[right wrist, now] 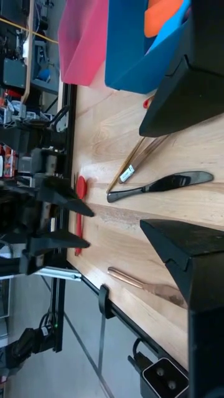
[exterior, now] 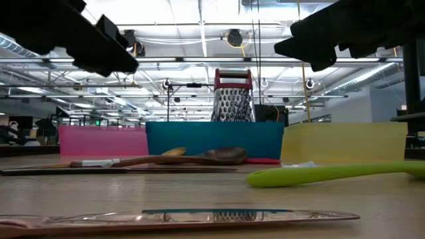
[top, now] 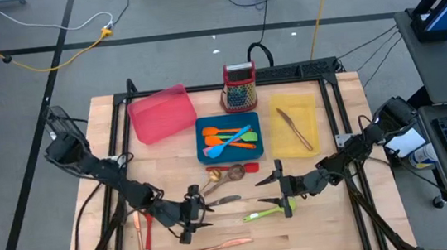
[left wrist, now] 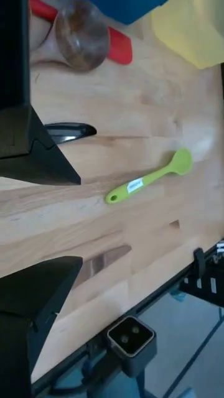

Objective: Pick & Place Kitchen Items
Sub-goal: Put the black table knife into the yellow bin

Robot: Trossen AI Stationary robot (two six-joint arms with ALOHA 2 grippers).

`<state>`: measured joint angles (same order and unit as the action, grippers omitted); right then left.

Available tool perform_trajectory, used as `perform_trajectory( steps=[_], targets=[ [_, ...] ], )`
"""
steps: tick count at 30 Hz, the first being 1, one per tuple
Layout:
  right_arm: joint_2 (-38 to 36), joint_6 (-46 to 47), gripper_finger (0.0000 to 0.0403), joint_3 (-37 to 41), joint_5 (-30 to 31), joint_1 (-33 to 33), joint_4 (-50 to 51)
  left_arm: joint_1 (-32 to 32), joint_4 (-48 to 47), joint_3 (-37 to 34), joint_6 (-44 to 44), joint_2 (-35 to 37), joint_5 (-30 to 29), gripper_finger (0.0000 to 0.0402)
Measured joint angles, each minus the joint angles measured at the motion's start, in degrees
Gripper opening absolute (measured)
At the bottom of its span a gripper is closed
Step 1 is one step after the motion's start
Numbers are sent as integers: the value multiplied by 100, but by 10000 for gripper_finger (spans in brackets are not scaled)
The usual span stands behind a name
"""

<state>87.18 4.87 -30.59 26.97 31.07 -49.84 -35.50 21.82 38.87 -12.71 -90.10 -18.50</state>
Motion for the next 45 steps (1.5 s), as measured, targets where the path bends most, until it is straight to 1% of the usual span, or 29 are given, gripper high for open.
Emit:
perform_trajectory(
  steps=[3, 6, 10, 26, 32, 36, 39, 42, 45],
  targets=[
    [0, -1, 222, 0, -1, 0, 2, 8, 261, 1, -47, -311, 23, 202],
    [0, 1, 222, 0, -1, 0, 2, 11, 544, 0, 21, -572, 179, 202],
    [0, 1, 222, 0, -1, 0, 3, 6, 584, 0, 63, -729, 270, 202],
    [0, 5, 222, 0, -1, 0, 0, 6, 575, 0, 33, -746, 323, 202],
    [0, 200, 222, 0, -23, 19, 4, 6, 582, 0, -62, -744, 302, 202],
    [0, 198, 222, 0, -263, 28, 9, 6, 584, 0, -117, -745, 293, 202],
    [0, 198, 222, 0, -452, 31, 38, 2, 430, 0, -167, -743, 152, 202],
    [0, 191, 222, 0, -460, 31, 45, 2, -28, -2, -316, -743, -134, 202],
    [0, 178, 222, 0, -460, 28, 57, 6, -516, -4, -686, -743, -354, 202]
  ],
)
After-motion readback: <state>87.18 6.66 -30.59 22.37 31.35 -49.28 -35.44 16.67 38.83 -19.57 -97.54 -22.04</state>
